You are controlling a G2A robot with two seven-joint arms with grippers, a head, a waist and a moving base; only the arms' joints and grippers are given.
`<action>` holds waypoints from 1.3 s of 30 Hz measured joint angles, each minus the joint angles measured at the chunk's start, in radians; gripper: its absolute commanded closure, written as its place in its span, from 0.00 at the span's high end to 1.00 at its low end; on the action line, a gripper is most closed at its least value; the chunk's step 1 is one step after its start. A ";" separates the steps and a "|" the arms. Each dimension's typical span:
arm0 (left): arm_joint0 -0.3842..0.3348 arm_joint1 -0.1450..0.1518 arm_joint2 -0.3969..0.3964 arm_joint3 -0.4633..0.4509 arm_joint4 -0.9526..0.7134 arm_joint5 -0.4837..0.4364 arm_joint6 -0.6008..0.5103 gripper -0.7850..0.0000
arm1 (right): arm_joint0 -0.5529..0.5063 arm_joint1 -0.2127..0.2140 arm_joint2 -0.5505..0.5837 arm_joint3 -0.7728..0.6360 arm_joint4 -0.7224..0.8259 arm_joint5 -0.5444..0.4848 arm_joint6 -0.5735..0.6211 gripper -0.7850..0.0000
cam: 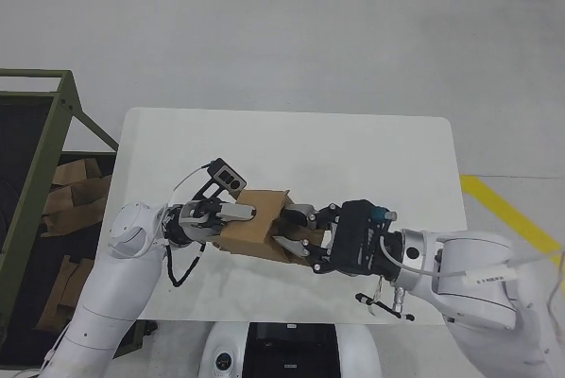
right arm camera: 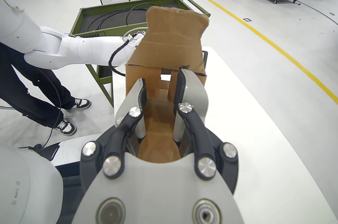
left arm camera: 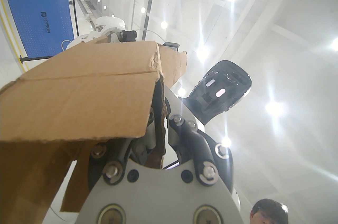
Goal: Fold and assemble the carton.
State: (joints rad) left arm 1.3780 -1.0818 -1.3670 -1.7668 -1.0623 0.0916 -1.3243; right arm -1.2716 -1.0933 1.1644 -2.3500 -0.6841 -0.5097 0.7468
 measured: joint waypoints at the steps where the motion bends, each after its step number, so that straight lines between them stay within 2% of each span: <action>1: 0.000 0.000 0.000 0.000 0.000 0.000 0.000 0.00 | 0.002 0.000 -0.004 0.000 0.002 0.002 0.004 0.26; 27: 0.002 0.000 0.001 0.004 0.002 -0.006 -0.008 0.00 | 0.072 0.000 -0.088 0.020 0.006 0.063 0.044 0.25; 39: 0.009 0.000 -0.017 0.001 -0.017 -0.019 -0.008 0.00 | 0.043 0.010 -0.025 0.000 0.016 0.077 0.026 0.29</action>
State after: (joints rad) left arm 1.3874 -1.0816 -1.3842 -1.7654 -1.0790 0.0721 -1.3322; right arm -1.2288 -1.0834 1.1396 -2.3504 -0.6679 -0.4325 0.7724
